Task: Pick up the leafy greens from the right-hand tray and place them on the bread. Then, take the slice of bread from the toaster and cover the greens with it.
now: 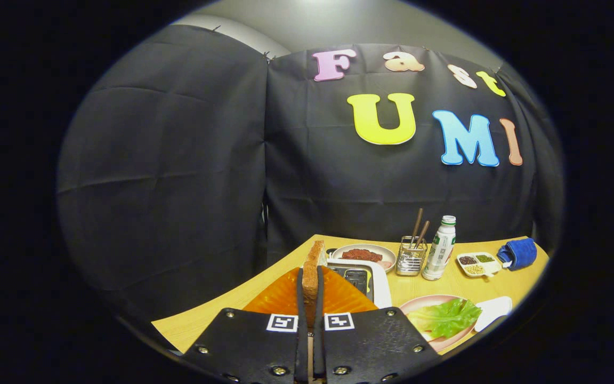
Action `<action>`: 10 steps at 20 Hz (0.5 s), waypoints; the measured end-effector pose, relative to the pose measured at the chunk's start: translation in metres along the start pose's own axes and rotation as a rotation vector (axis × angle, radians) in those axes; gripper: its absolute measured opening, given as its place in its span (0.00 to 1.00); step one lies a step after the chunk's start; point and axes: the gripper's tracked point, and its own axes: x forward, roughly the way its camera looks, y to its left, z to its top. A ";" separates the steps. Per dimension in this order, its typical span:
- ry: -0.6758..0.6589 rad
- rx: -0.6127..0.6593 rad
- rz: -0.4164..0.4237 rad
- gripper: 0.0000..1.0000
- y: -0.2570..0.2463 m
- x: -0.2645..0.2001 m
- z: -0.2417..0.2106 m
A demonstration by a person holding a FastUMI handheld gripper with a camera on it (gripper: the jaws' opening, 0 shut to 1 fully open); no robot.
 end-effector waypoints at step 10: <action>-0.155 -0.001 -0.027 0.04 -0.038 -0.045 0.071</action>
